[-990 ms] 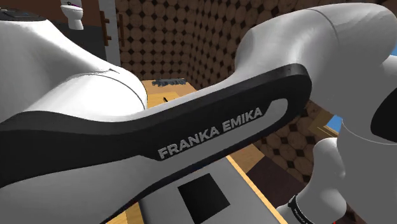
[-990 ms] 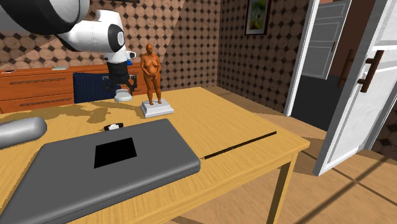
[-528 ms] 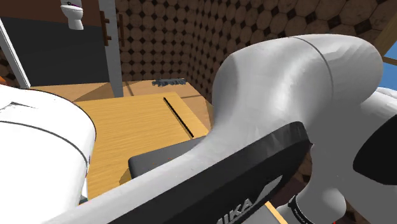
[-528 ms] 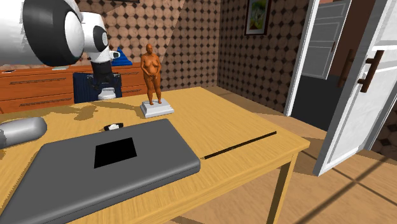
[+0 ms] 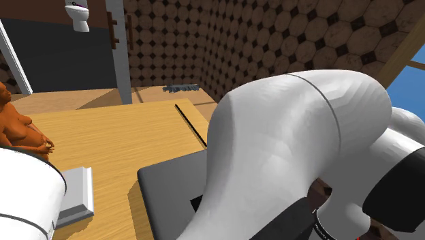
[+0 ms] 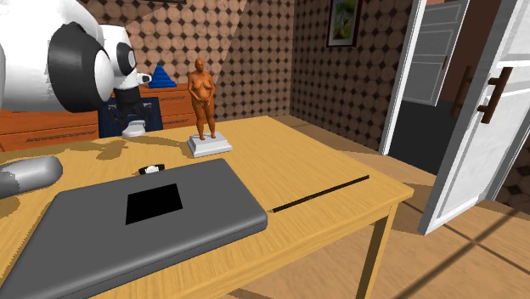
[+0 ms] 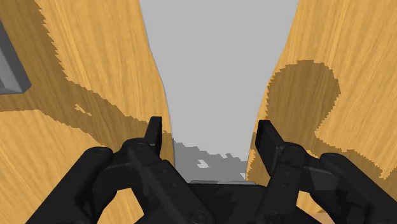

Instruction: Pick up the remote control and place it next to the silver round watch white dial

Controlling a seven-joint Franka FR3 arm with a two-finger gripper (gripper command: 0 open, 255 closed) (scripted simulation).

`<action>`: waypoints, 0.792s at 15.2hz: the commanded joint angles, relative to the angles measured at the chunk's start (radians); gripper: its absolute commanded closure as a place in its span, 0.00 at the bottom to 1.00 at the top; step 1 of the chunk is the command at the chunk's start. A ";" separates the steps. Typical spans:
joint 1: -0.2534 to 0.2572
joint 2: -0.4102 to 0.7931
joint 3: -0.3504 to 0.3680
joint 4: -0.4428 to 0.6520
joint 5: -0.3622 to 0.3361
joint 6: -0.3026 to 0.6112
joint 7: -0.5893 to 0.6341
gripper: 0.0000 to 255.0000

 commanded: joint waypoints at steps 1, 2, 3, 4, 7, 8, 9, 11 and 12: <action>-0.002 0.004 -0.001 -0.021 -0.001 0.026 0.000 1.00; -0.003 0.005 -0.001 -0.032 -0.001 0.038 0.000 1.00; -0.004 0.007 -0.001 -0.043 -0.002 0.051 0.001 1.00; -0.004 0.009 -0.002 -0.054 -0.002 0.063 0.001 1.00; -0.006 0.016 -0.003 -0.081 -0.004 0.098 0.002 1.00; -0.006 0.019 -0.004 -0.090 -0.005 0.109 0.002 1.00; -0.007 0.023 -0.004 -0.098 -0.005 0.120 0.003 1.00; -0.007 0.030 -0.005 -0.112 -0.007 0.142 0.003 1.00; -0.008 0.038 -0.006 -0.124 -0.008 0.161 0.004 1.00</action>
